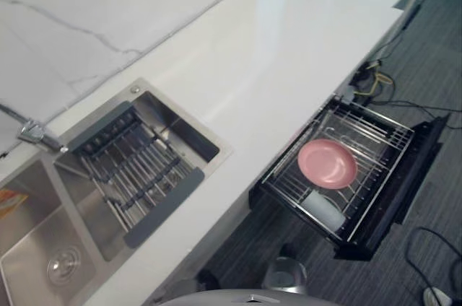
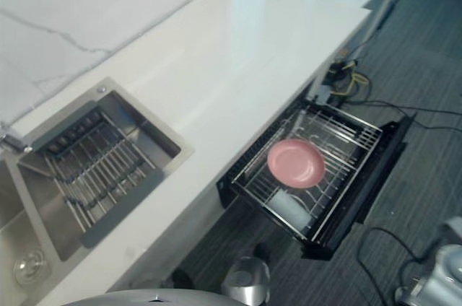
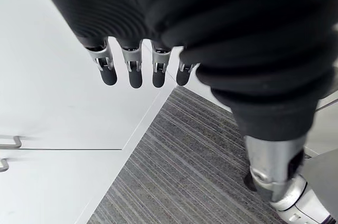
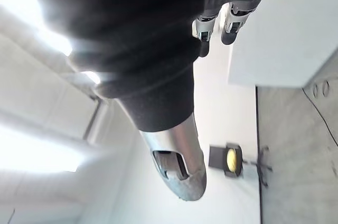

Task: Walk over to the sink, pick up the cup, carry it to the dishwasher, place the cup inside the dishwasher, then close the dishwasher door

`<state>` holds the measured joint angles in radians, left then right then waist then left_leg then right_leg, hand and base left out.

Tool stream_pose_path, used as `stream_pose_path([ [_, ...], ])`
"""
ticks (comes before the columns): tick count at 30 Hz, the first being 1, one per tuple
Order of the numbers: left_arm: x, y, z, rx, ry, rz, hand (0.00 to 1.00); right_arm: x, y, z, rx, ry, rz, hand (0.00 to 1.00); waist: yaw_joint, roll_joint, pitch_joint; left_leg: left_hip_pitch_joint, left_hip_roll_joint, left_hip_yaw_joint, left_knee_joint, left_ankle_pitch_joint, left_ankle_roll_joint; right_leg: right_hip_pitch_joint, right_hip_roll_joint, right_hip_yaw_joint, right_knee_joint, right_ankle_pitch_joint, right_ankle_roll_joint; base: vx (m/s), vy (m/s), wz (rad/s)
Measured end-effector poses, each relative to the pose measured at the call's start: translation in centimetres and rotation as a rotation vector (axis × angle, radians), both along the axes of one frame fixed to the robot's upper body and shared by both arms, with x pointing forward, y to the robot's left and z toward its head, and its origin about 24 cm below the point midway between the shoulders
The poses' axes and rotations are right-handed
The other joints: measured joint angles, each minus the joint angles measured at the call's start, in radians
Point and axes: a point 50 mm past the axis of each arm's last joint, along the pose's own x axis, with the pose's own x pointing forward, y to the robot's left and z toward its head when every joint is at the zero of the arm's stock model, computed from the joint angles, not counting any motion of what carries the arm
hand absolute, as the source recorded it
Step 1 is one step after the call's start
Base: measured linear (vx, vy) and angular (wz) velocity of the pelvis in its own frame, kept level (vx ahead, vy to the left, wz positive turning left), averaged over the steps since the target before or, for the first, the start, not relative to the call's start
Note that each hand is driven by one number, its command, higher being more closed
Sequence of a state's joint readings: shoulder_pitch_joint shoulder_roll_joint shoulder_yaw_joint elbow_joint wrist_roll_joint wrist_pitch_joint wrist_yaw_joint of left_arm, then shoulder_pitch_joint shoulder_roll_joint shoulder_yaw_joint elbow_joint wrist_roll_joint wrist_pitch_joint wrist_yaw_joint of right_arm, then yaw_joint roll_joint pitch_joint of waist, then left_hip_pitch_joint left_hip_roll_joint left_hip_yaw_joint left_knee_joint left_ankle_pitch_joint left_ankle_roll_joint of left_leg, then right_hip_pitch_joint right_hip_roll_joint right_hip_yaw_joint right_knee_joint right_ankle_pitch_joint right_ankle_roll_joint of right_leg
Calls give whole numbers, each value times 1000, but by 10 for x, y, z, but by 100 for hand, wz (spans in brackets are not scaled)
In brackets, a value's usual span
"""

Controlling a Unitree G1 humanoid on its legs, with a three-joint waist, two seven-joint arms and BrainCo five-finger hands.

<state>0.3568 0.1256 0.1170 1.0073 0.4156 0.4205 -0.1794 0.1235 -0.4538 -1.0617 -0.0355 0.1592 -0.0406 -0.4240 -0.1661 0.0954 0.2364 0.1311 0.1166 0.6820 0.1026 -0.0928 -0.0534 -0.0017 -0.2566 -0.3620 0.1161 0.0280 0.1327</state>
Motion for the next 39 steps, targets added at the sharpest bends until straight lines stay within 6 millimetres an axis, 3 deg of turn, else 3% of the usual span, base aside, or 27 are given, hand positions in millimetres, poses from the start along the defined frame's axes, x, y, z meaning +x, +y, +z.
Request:
stream_pose_path([
  [2,-10,-2,1,-9,33,12,0,-17,-19,-5,80,0,-70,0,-20,0,-23,1,9,11,1,-3,-3,0,11,1,-15,3,-4,-48,-33,-15],
  [4,-15,-3,1,-18,57,30,0,-39,-38,-29,228,18,-150,0,-32,-3,-36,5,18,22,1,0,-8,0,20,3,-21,4,-6,-40,-38,-12],
  [6,-21,-7,1,-50,91,54,0,-66,-46,-81,482,-34,-194,0,-48,-3,-44,10,28,35,0,5,-16,0,30,11,-23,5,-8,-42,-39,-13],
  [7,-23,-8,1,-58,104,63,0,-71,-43,-97,551,-59,-185,0,-52,-3,-49,10,29,38,0,6,-19,0,32,12,-24,5,-9,-35,-45,-12],
  [10,-29,-10,2,-65,138,142,0,-90,5,-188,864,-314,-133,0,-55,0,-63,11,38,45,-2,13,-25,1,38,18,-28,12,-17,-41,-25,-8],
  [12,-23,-9,1,-62,122,152,0,-93,27,-211,924,-368,-123,0,-48,1,-63,11,38,44,-3,17,-24,1,37,19,-27,14,-19,-45,-2,2],
  [14,-9,-6,-1,-53,79,177,0,-85,63,-236,992,-380,-54,0,-23,1,-63,11,38,48,-5,16,-18,5,36,19,-29,24,-23,-95,3,4],
  [16,7,-5,-3,-40,16,205,0,-68,78,-240,1004,-398,40,0,-2,1,-64,11,34,62,-16,16,-18,11,31,9,-37,31,-23,-84,6,23],
  [19,25,-1,-3,-29,-49,224,0,-53,78,-233,966,-419,124,0,21,4,-64,7,30,57,-36,35,-13,27,17,-32,-48,30,-21,-58,18,40],
  [22,27,-2,-3,-31,-55,224,0,-29,80,-230,966,-411,219,0,33,6,-65,2,13,25,-78,74,-2,33,12,-64,-43,25,-18,9,8,38],
  [26,29,-2,-3,-30,-65,230,0,10,90,-226,980,-381,364,0,60,16,-67,-32,-20,-66,-140,125,8,12,-23,-145,30,-24,-8,36,8,67],
  [31,30,1,-3,7,-85,225,0,18,76,-212,927,-405,381,0,94,35,-53,-85,-46,-152,-162,169,25,-43,-81,-204,165,-103,-8,45,-20,55],
  [32,30,0,-3,6,-92,223,0,23,75,-208,940,-434,404,0,100,25,-44,-96,-51,-165,-162,174,24,-63,-96,-207,207,-126,-7,9,-50,29],
  [36,46,-1,-3,-5,-176,228,0,50,74,-197,955,-501,487,0,112,34,-29,-152,-65,-200,-162,207,26,-134,-151,-236,326,-197,-15,-33,-74,40],
  [37,54,-3,-4,-8,-201,233,0,63,77,-187,937,-535,548,0,111,34,-13,-176,-67,-215,-165,222,27,-155,-163,-251,355,-218,-14,-72,-80,38],
  [38,60,-5,-4,-13,-218,226,0,75,78,-173,911,-584,604,0,115,53,-2,-184,-67,-219,-175,236,31,-170,-173,-256,376,-229,-17,-77,-67,31],
  [39,60,-6,-4,-15,-220,226,0,83,80,-168,901,-589,636,0,119,51,8,-189,-67,-219,-178,239,32,-178,-175,-256,387,-234,-19,-96,-50,17],
])
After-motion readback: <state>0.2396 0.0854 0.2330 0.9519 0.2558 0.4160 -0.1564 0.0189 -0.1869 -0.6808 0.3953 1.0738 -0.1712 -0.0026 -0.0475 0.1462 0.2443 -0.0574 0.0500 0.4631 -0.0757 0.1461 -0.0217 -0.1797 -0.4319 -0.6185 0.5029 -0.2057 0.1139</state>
